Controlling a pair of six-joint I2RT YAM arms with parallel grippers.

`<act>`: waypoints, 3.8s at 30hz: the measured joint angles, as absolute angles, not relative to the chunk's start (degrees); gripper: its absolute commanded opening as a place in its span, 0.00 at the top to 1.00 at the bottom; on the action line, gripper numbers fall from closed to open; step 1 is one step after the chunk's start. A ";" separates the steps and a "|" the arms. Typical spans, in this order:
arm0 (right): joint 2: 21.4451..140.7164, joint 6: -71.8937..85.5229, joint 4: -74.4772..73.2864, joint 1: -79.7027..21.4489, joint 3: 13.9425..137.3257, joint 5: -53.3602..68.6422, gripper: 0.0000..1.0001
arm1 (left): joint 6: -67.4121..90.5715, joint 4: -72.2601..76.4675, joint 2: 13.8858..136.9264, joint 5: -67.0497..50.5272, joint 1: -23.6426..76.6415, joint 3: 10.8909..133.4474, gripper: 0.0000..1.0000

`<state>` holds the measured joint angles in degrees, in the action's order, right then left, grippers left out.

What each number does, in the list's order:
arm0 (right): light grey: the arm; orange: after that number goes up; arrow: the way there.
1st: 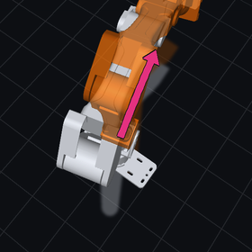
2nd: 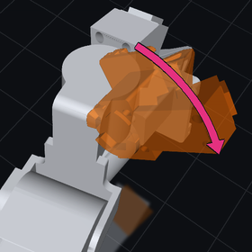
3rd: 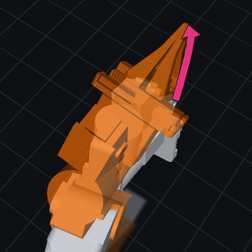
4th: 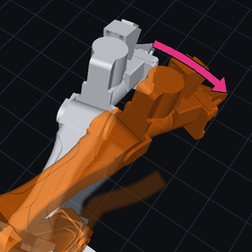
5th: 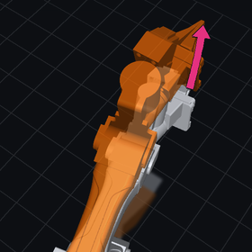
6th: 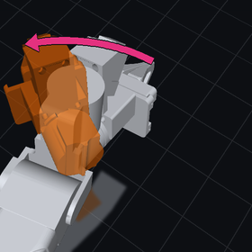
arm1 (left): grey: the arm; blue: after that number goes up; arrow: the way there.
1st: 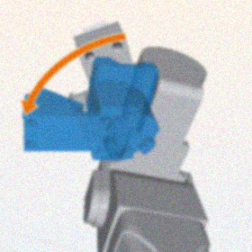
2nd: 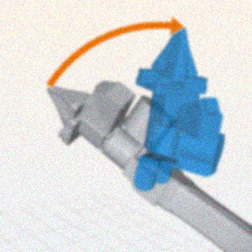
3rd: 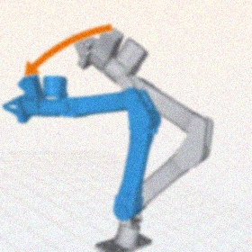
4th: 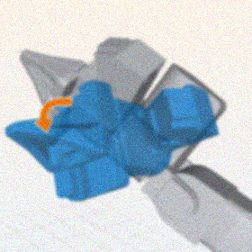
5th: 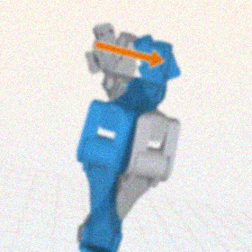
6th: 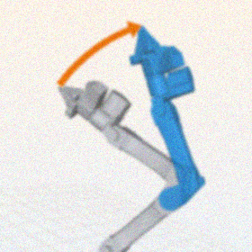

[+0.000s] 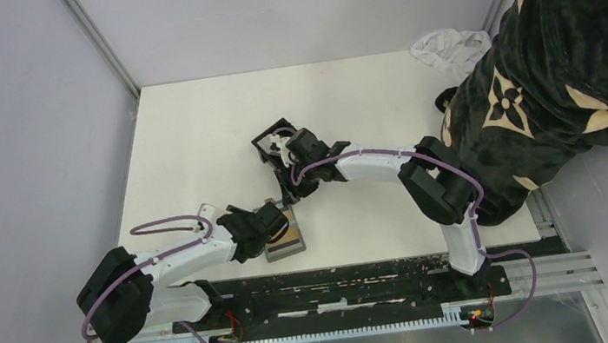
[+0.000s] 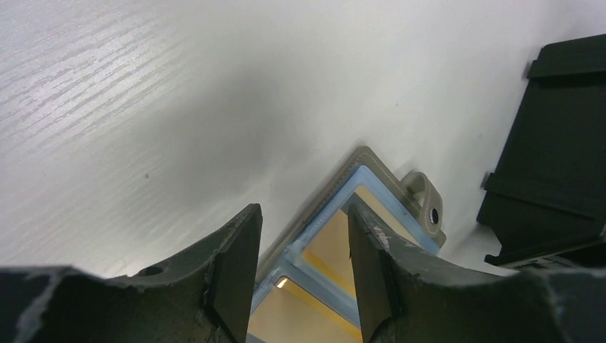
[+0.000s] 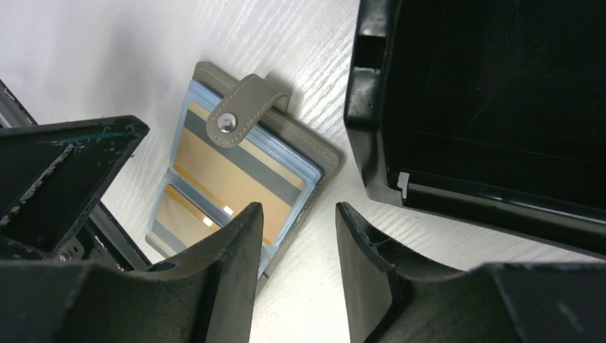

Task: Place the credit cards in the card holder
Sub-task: Adjust the card holder at the center of the board.

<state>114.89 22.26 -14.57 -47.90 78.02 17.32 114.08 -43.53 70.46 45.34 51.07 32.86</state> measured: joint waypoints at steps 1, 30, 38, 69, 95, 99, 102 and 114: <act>114.89 22.28 -14.44 -47.90 77.87 17.30 0.52 | 113.45 -42.50 70.39 44.82 50.61 32.25 0.47; 104.79 22.90 -14.76 -45.21 69.47 9.69 0.52 | 102.94 -10.66 78.61 42.83 47.97 27.49 0.56; 102.35 22.74 -15.90 -44.93 66.65 8.27 0.50 | 94.78 1.30 84.82 39.57 47.35 29.54 0.57; 104.20 17.65 -24.86 -53.04 70.17 0.84 0.43 | 93.41 -24.82 66.81 36.97 47.27 29.91 0.46; 111.53 17.08 -28.40 -52.73 75.85 -7.86 0.99 | 100.22 -32.14 60.75 37.71 50.63 23.33 0.46; 111.48 17.41 -28.34 -51.48 75.72 -7.86 0.99 | 101.12 -32.42 62.96 38.63 51.96 24.49 0.47; 111.15 17.93 -28.32 -50.06 74.87 -7.84 0.99 | 101.89 -32.95 64.64 38.94 52.88 25.52 0.48; 110.61 19.14 -28.36 -47.33 73.67 -7.35 0.99 | 99.77 -20.49 68.82 38.83 54.74 24.91 0.47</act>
<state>110.61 19.14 -28.36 -47.33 73.67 -7.35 99.77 -20.49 68.82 38.83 54.74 24.91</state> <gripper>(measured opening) 0.061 0.522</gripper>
